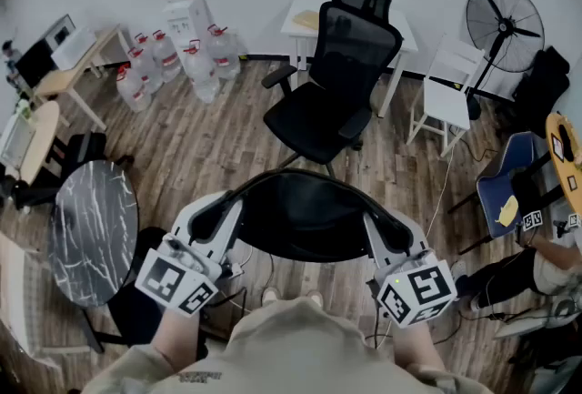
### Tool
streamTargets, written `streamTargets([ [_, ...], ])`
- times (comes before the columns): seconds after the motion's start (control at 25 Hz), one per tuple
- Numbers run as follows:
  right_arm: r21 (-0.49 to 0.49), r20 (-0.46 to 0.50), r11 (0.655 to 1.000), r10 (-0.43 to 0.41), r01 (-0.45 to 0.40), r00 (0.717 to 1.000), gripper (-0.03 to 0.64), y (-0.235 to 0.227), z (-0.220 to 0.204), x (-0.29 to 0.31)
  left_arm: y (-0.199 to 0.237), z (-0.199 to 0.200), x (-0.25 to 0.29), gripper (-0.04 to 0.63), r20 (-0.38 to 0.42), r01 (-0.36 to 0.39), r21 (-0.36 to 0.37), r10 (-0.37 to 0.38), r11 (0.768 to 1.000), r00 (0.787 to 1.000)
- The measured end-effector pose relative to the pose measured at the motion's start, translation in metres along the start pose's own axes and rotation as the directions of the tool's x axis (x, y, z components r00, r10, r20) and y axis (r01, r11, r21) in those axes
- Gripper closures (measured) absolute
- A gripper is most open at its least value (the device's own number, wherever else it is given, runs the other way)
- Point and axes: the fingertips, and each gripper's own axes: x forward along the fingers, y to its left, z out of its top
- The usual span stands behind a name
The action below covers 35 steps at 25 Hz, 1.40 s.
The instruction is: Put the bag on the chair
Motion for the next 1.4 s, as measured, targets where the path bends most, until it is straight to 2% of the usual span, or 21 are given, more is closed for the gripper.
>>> streamTargets([
  [0.32,0.007,0.01,1.0,0.005,-0.005,1.0,0.538,-0.031,-0.006,-0.02,-0.034,-0.004,0.02,0.534,-0.007,0.005,0.012,-0.005,1.0,1.0],
  [0.88,0.022,-0.006,0.999,0.038,-0.038,0.999,0.539,-0.055,-0.022,-0.029,-0.059,-0.018,0.034,0.534,-0.034,-0.014,0.031,0.015,0.999,0.999],
  [1.4,0.071,-0.031,0.994,0.079,-0.077,0.996,0.54,-0.07,-0.024,0.0,-0.036,-0.026,0.057,0.534,-0.027,-0.049,-0.002,0.049,0.999,0.998],
])
